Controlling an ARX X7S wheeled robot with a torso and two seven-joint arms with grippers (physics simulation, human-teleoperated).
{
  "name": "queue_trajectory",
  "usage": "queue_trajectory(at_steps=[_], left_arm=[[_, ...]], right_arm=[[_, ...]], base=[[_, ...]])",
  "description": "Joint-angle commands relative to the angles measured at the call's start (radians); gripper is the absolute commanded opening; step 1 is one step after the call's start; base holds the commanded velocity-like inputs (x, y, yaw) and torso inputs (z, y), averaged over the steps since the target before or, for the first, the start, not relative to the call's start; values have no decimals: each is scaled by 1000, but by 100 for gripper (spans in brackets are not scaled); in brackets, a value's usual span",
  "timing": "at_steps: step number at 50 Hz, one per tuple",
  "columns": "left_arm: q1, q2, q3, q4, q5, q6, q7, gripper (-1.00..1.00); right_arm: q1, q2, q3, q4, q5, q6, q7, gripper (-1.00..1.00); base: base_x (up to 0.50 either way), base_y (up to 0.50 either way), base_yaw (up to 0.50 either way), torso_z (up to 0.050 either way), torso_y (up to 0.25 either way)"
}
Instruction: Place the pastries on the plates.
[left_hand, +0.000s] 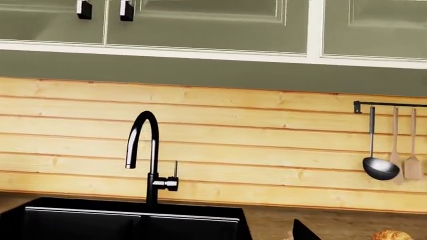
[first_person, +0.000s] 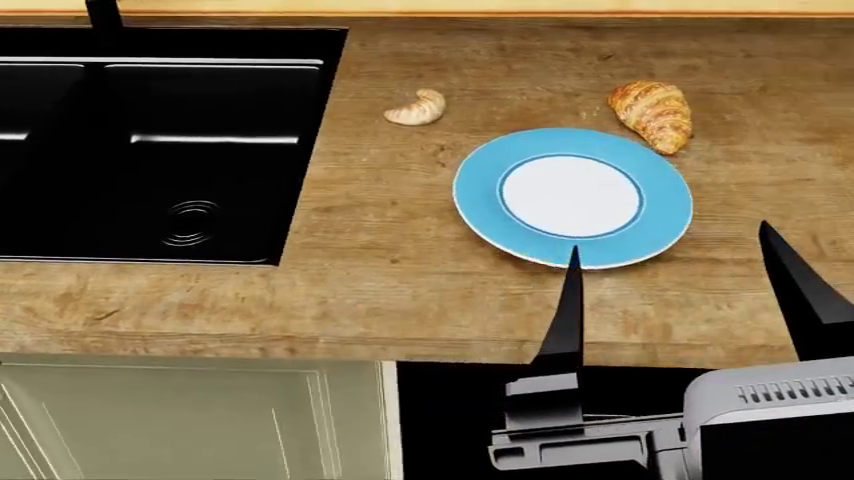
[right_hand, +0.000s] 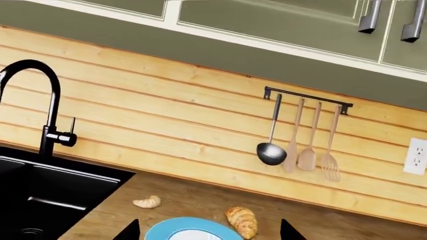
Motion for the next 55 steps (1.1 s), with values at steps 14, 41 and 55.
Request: queue_trajectory(at_steps=[14,41,55], left_arm=[[-2,-4,14,6,-21,-5,-25,100],[-156,-69,-45,-29,-89,-54,-86,100],[-201,-106,-57,-28,-100,-62,-95,100]], right_arm=[[16,36,-23,10,42,-26,28,100],[384,163,26,135,516,150,201,100],[517,203,10,197,665,166,242,100]], base=[[0,-500,0,0,0],[6,-241,0,0,0],[492,0,0,0,0]])
